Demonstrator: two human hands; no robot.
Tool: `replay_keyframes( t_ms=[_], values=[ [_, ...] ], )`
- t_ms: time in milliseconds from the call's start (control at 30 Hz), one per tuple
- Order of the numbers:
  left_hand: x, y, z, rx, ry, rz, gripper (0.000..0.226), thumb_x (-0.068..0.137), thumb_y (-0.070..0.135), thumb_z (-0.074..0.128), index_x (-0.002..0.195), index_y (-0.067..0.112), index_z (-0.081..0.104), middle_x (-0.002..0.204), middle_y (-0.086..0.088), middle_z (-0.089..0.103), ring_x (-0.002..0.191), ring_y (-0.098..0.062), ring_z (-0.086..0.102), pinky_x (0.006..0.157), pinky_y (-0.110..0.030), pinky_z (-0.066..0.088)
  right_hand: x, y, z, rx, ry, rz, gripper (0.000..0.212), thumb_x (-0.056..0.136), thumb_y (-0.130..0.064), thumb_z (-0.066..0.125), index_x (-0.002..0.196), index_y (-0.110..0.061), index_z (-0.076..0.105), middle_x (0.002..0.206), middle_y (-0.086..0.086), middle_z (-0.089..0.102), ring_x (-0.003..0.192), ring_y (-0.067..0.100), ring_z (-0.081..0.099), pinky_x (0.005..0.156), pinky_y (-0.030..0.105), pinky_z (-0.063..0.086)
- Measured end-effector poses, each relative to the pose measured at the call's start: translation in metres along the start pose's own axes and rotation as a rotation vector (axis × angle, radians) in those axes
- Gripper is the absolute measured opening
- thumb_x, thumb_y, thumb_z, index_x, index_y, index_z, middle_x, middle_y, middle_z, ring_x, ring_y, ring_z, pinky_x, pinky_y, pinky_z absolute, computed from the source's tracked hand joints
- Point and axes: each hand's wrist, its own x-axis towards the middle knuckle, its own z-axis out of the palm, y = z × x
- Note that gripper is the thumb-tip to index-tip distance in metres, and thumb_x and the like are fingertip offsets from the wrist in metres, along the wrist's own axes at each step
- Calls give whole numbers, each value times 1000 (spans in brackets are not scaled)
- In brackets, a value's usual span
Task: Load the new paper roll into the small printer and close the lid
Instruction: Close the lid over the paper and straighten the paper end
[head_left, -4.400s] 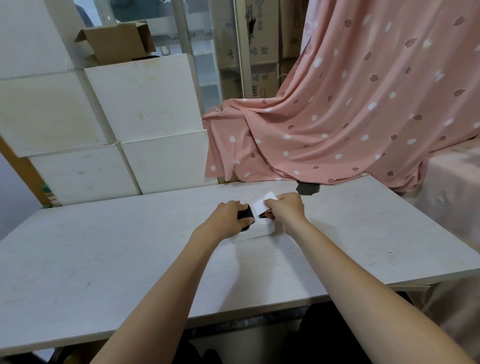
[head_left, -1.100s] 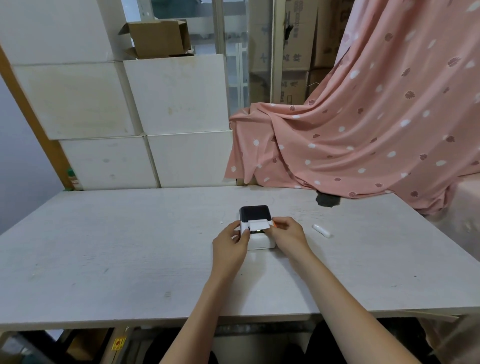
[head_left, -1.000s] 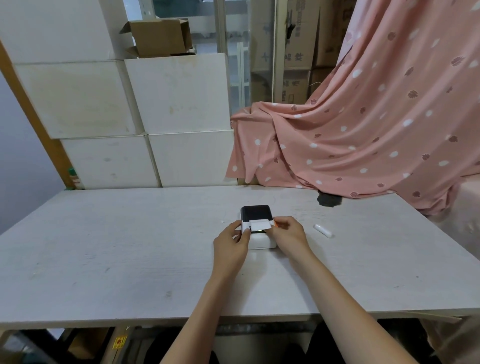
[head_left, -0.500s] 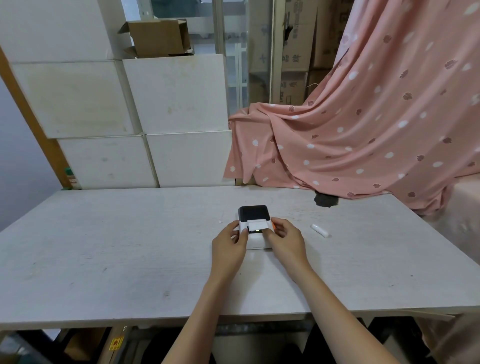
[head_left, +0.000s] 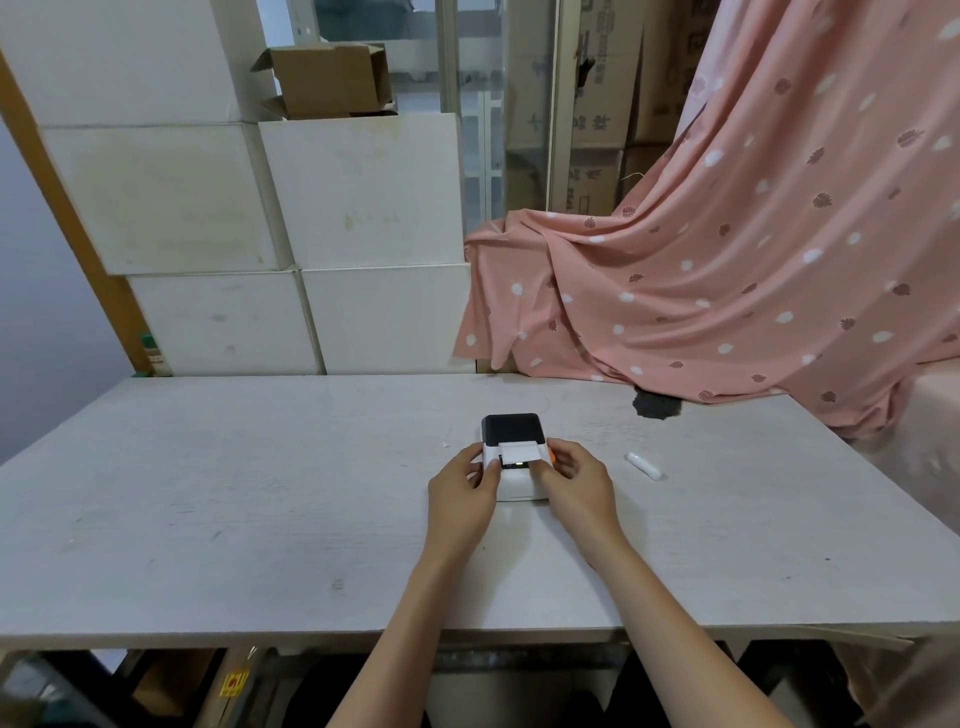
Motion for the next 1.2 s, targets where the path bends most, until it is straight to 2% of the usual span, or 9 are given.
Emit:
replay_keyframes(
  t_ms=[267,467,733,1033,1200],
  values=[
    [-2,3,-1,-13,-5,-6,17,97,27,58,108,37,66,92,28,66,86,24,58,68,1,43,0,0,0,-8,-3,-21,25,87,-28,73,110,-34,65,106,-18,66,110,6,62,99,30,50],
    [-3,6,-1,-1,-7,-12,19,97,23,58,106,39,62,88,31,62,80,28,55,65,3,41,1,2,0,-2,-1,-33,22,86,-27,73,103,-38,65,104,-20,69,106,2,63,98,31,52],
    [-4,7,-2,-1,-8,-1,20,97,20,58,106,38,63,91,30,64,83,28,56,67,3,41,2,2,0,-6,4,-28,23,86,-27,74,107,-35,64,101,-22,65,106,3,62,97,27,50],
    [-6,9,-2,-11,-17,-1,21,98,15,58,103,35,59,89,32,60,78,30,55,65,5,40,3,4,0,-7,10,-17,34,87,-27,74,121,-23,67,109,-13,66,109,6,61,100,28,48],
    [-5,10,-2,-3,-16,3,21,98,16,58,104,36,60,90,31,61,79,30,55,66,5,40,3,4,0,-2,12,-22,28,87,-26,74,114,-28,66,104,-17,65,106,5,61,96,25,48]
  ],
)
